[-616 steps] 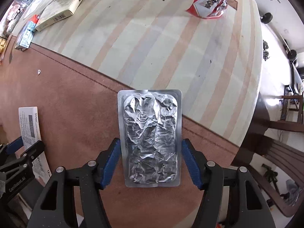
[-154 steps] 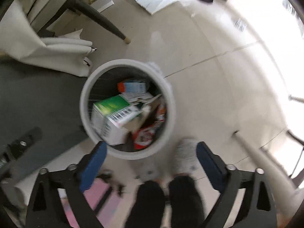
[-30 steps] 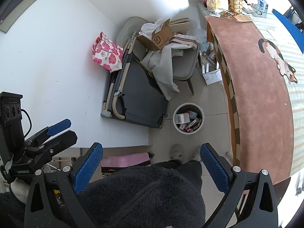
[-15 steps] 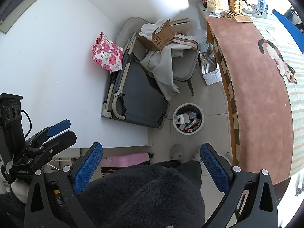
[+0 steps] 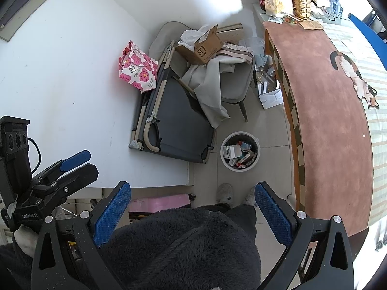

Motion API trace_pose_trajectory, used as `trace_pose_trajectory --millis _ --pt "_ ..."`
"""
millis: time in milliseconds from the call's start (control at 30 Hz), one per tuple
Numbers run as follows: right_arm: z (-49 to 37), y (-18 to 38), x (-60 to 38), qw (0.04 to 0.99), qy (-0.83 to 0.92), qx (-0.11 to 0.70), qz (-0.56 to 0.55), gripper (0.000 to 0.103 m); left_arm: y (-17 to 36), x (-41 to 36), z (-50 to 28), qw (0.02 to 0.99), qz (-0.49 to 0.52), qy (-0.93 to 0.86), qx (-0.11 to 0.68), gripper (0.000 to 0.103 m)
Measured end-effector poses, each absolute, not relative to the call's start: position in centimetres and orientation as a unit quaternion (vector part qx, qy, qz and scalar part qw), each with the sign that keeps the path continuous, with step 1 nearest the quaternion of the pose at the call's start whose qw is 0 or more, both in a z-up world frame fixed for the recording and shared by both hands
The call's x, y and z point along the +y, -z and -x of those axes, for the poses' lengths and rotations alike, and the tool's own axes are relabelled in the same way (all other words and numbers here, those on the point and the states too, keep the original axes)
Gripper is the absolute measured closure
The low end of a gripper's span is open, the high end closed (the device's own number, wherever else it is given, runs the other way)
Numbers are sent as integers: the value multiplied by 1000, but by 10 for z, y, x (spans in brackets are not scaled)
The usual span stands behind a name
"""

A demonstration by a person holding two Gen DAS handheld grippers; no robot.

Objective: Collect trash

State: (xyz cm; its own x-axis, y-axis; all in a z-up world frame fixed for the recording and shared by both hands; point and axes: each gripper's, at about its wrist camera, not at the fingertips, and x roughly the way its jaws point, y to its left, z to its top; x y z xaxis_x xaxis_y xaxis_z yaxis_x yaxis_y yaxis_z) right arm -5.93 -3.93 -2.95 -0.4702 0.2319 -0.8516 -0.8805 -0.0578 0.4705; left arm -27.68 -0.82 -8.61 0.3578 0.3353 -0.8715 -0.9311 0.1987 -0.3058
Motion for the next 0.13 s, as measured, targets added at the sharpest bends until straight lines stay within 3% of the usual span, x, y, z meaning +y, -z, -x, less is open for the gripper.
trace_pose_trajectory --millis 133 --pt "58 28 -39 417 -665 543 299 0 84 -8 276 698 440 -453 338 0"
